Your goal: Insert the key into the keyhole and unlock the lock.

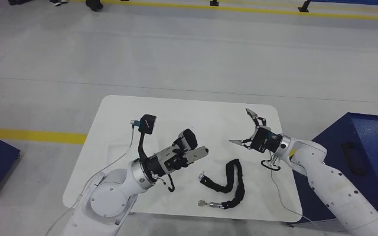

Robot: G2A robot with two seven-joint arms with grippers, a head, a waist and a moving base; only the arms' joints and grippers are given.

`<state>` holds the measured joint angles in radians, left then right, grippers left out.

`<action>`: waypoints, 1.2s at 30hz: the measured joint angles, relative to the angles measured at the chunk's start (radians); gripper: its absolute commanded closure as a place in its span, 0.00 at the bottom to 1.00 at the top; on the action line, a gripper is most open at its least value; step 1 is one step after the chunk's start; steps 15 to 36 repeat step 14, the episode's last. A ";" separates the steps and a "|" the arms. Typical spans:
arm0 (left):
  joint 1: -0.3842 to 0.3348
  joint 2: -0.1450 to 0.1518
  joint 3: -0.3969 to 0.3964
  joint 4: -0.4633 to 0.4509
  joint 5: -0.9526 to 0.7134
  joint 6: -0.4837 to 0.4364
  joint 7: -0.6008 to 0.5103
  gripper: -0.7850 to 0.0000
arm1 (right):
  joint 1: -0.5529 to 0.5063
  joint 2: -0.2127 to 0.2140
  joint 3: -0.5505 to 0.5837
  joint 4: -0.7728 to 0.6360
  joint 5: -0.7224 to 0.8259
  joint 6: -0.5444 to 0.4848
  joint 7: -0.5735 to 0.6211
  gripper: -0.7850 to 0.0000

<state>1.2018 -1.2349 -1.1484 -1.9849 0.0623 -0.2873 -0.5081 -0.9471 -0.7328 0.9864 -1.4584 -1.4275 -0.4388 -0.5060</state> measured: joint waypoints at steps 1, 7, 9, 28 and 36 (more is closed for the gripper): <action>0.000 0.000 0.000 0.000 0.000 0.000 -0.001 0.00 | -0.006 0.001 0.003 -0.005 0.003 0.007 -0.001 0.00; 0.000 0.000 0.000 0.000 0.000 0.000 -0.001 0.00 | -0.002 0.000 0.001 -0.002 0.002 0.004 -0.001 0.00; 0.000 0.000 0.000 0.000 0.000 0.000 -0.001 0.00 | -0.002 0.000 0.001 -0.002 0.002 0.004 -0.001 0.00; 0.000 0.000 0.000 0.000 0.000 0.000 -0.001 0.00 | -0.002 0.000 0.001 -0.002 0.002 0.004 -0.001 0.00; 0.000 0.000 0.000 0.000 0.000 0.000 -0.001 0.00 | -0.002 0.000 0.001 -0.002 0.002 0.004 -0.001 0.00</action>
